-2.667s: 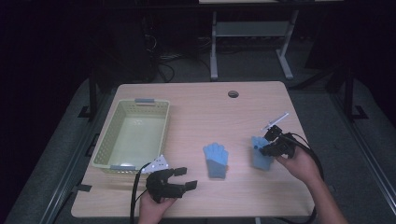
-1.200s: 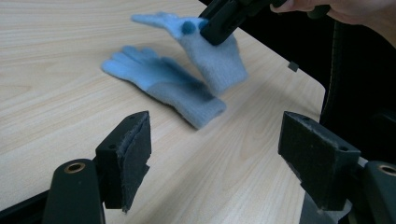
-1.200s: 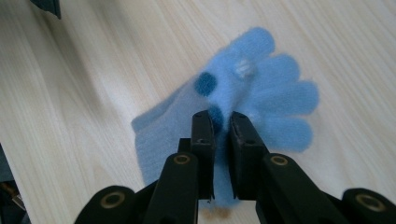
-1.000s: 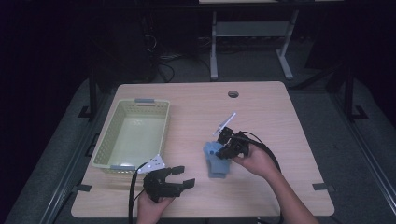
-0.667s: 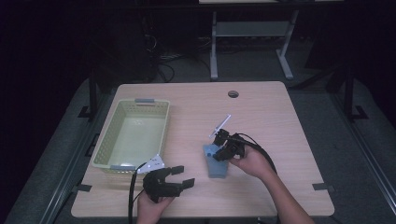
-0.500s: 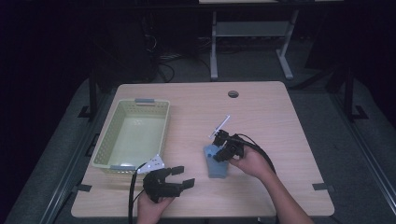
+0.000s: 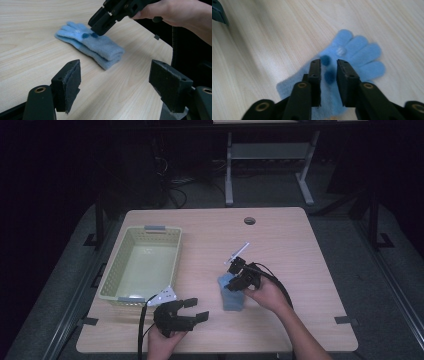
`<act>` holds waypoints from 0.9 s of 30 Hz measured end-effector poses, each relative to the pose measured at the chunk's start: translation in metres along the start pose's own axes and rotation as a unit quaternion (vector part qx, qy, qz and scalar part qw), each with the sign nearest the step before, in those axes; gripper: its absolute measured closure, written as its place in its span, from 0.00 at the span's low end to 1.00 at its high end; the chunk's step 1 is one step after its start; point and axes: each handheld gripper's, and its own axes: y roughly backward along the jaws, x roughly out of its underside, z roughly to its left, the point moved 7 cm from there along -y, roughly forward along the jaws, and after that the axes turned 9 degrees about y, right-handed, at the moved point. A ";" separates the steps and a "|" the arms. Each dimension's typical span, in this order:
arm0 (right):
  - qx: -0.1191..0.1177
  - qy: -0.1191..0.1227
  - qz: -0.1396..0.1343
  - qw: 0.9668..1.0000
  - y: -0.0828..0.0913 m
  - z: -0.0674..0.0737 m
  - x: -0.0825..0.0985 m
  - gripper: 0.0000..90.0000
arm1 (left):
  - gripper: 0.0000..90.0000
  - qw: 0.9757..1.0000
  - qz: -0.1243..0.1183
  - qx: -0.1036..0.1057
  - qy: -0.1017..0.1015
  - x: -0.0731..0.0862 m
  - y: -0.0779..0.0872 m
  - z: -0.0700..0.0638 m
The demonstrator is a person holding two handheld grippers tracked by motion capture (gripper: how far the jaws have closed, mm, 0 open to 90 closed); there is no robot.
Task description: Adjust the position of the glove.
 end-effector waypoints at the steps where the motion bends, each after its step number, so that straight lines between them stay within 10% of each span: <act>1: -0.007 0.001 0.003 1.000 -0.004 0.001 0.000 0.84 | 0.28 1.000 0.002 0.000 0.000 0.001 0.000 0.000; 6: -0.016 -0.009 0.026 0.999 -0.022 0.001 0.006 0.87 | 0.29 1.000 0.002 0.003 0.003 0.001 -0.002 -0.002; 16: -0.028 -0.049 -0.022 0.998 -0.007 0.002 0.012 0.63 | 0.29 1.000 0.013 -0.001 0.010 0.003 -0.007 -0.002; 27: -0.023 -0.138 -0.077 0.987 0.013 -0.005 0.044 0.47 | 0.29 0.999 0.026 -0.004 0.048 -0.004 -0.022 -0.003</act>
